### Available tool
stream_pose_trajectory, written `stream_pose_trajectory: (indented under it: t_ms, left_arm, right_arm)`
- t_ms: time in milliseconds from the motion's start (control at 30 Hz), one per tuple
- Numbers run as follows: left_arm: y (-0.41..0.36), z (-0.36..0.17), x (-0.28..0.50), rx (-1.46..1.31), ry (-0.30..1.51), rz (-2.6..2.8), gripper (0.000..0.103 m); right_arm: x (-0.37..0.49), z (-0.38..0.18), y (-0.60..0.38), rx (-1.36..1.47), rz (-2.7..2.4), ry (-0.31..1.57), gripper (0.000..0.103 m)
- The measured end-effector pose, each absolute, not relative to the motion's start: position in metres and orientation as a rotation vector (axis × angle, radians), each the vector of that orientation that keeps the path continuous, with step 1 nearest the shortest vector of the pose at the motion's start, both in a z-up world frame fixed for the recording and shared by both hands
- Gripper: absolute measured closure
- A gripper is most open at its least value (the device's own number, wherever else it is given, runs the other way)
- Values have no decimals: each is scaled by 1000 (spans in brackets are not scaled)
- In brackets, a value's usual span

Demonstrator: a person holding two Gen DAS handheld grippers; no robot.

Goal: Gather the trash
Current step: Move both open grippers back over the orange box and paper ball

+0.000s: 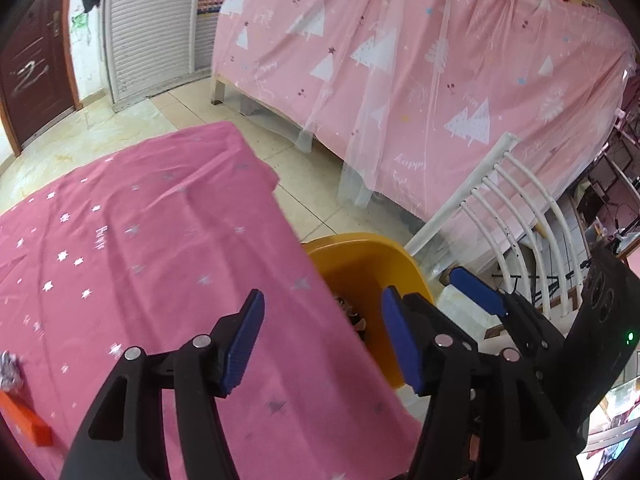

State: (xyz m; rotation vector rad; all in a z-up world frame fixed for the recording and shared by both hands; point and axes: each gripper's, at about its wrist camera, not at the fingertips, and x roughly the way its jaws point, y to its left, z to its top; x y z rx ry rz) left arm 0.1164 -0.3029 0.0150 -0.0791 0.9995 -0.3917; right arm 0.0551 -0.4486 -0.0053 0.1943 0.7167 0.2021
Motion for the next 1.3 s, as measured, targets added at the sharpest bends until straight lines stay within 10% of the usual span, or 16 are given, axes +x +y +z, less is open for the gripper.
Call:
stream_pose_trajectory:
  t_ms: [1300]
  left_arm:
    - [-50,12,43,38,846,-153,18]
  right_arm:
    - [76,17,-246,-39,486,771,19]
